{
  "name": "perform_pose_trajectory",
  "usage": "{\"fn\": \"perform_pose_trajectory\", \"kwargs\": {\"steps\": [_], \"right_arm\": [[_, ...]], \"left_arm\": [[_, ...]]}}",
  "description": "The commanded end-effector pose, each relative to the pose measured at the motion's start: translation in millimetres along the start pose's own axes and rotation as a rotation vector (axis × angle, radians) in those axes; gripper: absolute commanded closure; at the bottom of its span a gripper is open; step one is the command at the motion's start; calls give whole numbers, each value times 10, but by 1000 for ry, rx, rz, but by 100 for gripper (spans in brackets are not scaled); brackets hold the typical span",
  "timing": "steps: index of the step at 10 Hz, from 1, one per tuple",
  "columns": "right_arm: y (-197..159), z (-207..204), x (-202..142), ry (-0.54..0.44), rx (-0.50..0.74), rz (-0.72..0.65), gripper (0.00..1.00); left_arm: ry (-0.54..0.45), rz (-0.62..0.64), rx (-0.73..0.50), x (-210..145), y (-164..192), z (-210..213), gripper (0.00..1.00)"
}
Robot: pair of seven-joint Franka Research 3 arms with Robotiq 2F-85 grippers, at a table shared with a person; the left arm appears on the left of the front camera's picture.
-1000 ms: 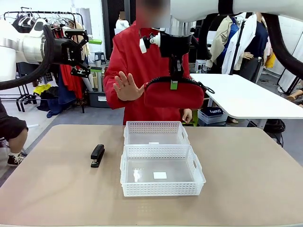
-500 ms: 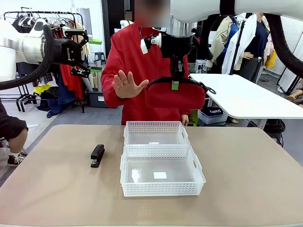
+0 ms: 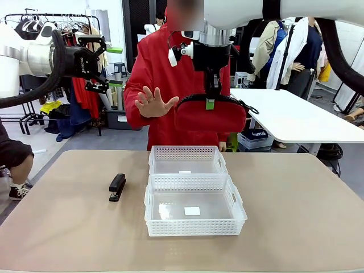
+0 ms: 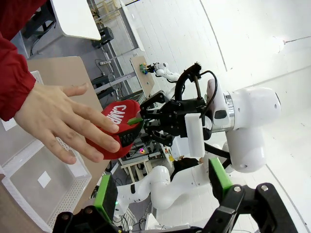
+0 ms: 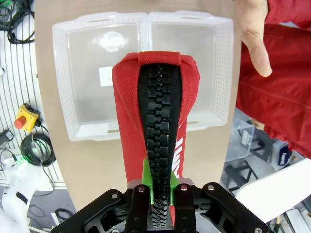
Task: Distribute items into two baskets.
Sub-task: Place the picked Pencil pouch into the Organizing basket as instructed by the person.
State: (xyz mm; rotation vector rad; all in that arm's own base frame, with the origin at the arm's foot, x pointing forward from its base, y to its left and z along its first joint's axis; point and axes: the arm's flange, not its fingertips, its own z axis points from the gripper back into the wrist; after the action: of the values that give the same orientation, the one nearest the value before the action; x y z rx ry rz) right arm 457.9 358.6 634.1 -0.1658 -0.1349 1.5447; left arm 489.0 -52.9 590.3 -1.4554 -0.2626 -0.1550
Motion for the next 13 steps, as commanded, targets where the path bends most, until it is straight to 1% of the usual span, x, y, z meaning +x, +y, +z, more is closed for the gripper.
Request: {"fn": "perform_pose_trajectory", "kwargs": {"steps": [1, 13], "right_arm": [[15, 30, 0, -2, -4, 4, 100], [15, 30, 0, -2, -4, 4, 100]], "left_arm": [[0, -5, -3, -2, -29, 6, 0], [0, -5, -3, -2, -29, 6, 0]]}}
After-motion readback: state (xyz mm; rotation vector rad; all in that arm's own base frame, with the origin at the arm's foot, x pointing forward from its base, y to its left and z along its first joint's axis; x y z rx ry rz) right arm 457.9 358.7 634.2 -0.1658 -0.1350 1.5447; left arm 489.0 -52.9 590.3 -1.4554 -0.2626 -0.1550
